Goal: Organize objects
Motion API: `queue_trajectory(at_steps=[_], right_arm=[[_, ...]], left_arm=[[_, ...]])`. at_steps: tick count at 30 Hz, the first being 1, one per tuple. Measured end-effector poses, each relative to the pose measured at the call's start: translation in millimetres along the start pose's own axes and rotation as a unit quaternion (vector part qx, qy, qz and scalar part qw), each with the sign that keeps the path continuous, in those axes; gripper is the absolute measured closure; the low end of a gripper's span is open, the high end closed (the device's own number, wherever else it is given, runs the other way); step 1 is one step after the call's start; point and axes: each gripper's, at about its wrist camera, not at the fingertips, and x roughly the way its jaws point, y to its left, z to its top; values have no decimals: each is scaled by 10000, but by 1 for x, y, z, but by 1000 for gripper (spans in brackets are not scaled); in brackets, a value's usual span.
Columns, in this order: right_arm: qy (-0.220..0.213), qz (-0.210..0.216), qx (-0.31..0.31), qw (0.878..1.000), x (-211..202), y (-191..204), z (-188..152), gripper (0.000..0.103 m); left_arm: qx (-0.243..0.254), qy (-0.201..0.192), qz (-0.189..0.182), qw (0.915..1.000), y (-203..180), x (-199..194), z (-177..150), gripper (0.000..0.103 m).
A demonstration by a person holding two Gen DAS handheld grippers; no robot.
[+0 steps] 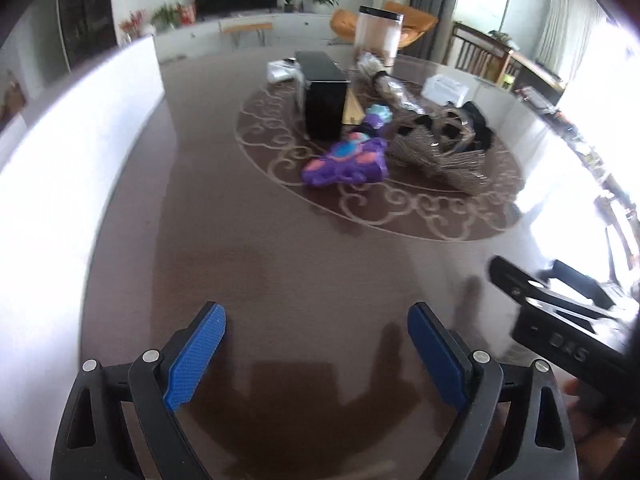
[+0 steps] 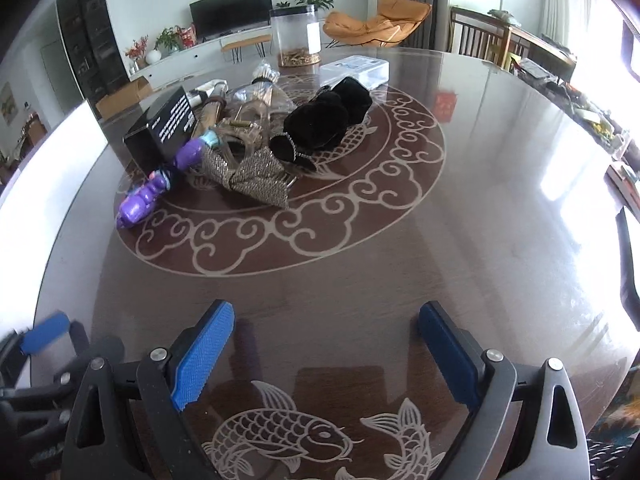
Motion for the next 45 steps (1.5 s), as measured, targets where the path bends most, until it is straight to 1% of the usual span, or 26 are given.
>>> queue_trajectory(at_steps=[1,2,5,7,10,17,45], right_arm=[[11,-37,-50,10000,1,1,0,5],[36,-58,-75,9999,3,2,-1,0],[44,-126,-62,9999,2,8,-2,0],[37,-131,-61,9999,2,9,-2,0],[39,-161,-91,9998,3,11,-3,0],[31,-168,-91,9998,1,12,-4,0],[31,-174,-92,9998,1,12,-4,0]], left_arm=[[49,-13,104,9999,0,0,2,10],[84,-13,206,9998,0,2,3,10],[62,-70,291,9995,1,9,9,8],[29,-65,323,9995,1,14,14,0],[-2,-130,305,9994,7,14,18,0],[52,-232,264,9994,9,28,33,0],[61,-235,257,9994,11,29,34,0]])
